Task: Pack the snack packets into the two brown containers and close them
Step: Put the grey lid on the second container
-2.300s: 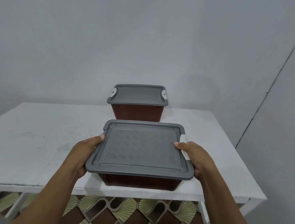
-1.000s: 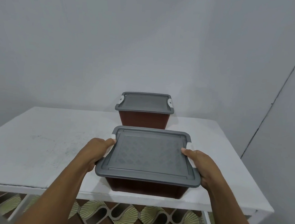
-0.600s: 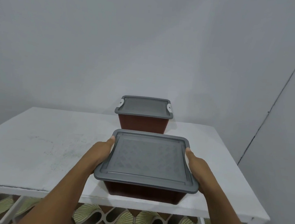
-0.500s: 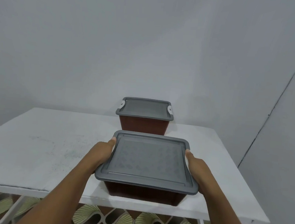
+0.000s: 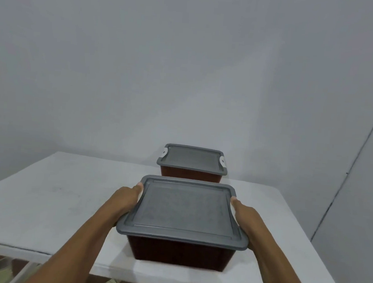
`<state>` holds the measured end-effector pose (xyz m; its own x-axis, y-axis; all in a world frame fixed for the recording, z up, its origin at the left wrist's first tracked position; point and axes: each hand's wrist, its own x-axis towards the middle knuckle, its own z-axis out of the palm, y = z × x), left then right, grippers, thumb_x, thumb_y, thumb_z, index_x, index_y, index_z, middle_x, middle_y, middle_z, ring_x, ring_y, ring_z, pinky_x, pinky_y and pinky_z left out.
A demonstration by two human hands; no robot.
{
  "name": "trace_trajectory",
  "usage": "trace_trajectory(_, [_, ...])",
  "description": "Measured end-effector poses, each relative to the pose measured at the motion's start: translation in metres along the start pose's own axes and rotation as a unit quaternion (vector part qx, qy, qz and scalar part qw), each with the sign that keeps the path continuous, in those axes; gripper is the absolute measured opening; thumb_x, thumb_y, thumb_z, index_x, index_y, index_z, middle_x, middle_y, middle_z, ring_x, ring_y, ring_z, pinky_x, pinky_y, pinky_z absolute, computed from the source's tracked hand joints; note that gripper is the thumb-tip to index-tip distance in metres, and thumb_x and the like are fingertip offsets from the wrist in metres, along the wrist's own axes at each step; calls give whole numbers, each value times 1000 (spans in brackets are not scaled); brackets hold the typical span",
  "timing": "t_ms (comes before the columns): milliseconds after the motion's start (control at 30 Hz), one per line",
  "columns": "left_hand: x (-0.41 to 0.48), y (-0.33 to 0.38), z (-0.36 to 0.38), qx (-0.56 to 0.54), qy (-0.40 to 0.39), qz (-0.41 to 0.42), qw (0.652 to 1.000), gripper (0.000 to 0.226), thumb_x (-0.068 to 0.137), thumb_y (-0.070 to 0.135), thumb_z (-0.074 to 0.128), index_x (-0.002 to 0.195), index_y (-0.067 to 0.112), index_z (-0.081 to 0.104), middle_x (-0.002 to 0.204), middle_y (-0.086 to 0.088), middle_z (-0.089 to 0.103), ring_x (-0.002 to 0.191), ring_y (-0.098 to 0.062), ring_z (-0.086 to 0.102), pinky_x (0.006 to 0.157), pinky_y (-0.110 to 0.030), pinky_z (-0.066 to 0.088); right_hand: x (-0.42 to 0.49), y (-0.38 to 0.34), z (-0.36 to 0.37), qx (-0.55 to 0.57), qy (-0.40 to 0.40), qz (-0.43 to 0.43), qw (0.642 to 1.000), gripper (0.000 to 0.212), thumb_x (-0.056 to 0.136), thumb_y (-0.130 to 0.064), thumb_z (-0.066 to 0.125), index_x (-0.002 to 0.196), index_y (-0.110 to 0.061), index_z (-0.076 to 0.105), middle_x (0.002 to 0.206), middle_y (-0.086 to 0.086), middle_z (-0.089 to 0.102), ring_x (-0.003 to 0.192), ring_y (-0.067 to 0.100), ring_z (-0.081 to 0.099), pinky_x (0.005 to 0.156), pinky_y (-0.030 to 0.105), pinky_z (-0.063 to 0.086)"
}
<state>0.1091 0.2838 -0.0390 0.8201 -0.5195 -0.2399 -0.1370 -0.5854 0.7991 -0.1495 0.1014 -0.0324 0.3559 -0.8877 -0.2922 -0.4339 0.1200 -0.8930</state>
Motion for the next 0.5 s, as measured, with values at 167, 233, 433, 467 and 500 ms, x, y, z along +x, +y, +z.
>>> trace_trajectory(167, [23, -4, -53, -20, 34, 14, 999, 71, 105, 58, 34, 141, -2, 51, 139, -20, 57, 97, -27, 56, 83, -37, 44, 11, -39, 45, 13, -15, -29, 999, 61, 103, -52, 44, 133, -1, 54, 112, 14, 59, 91, 30, 64, 81, 41, 54])
trace_trajectory(233, [36, -9, -78, -27, 45, 21, 998, 70, 105, 56, 34, 140, -1, 52, 138, -21, 57, 95, -26, 56, 83, -38, 44, 19, -56, 70, 26, -21, -37, 999, 63, 101, -53, 46, 137, -1, 52, 125, 17, 60, 98, 33, 64, 87, 43, 56])
trace_trajectory(433, [99, -30, -156, -21, 62, 41, 997, 68, 106, 55, 36, 142, 0, 52, 146, -20, 53, 108, -30, 57, 87, -37, 42, 38, -96, 161, 58, -36, -62, 996, 62, 101, -50, 49, 140, -2, 52, 136, 18, 57, 102, 31, 60, 96, 46, 53])
trace_trajectory(467, [113, -33, -169, -20, 59, 46, 997, 69, 105, 57, 35, 143, 1, 51, 147, -19, 52, 116, -32, 58, 89, -37, 42, 41, -102, 176, 58, -34, -65, 996, 62, 101, -50, 48, 140, -2, 52, 137, 18, 57, 105, 31, 61, 97, 46, 52])
trace_trajectory(500, [124, -36, -180, -19, 57, 47, 997, 70, 105, 57, 35, 143, 1, 51, 148, -19, 51, 122, -34, 57, 90, -37, 42, 43, -107, 189, 56, -32, -66, 996, 63, 101, -51, 48, 140, -3, 52, 138, 17, 57, 109, 32, 61, 97, 46, 52])
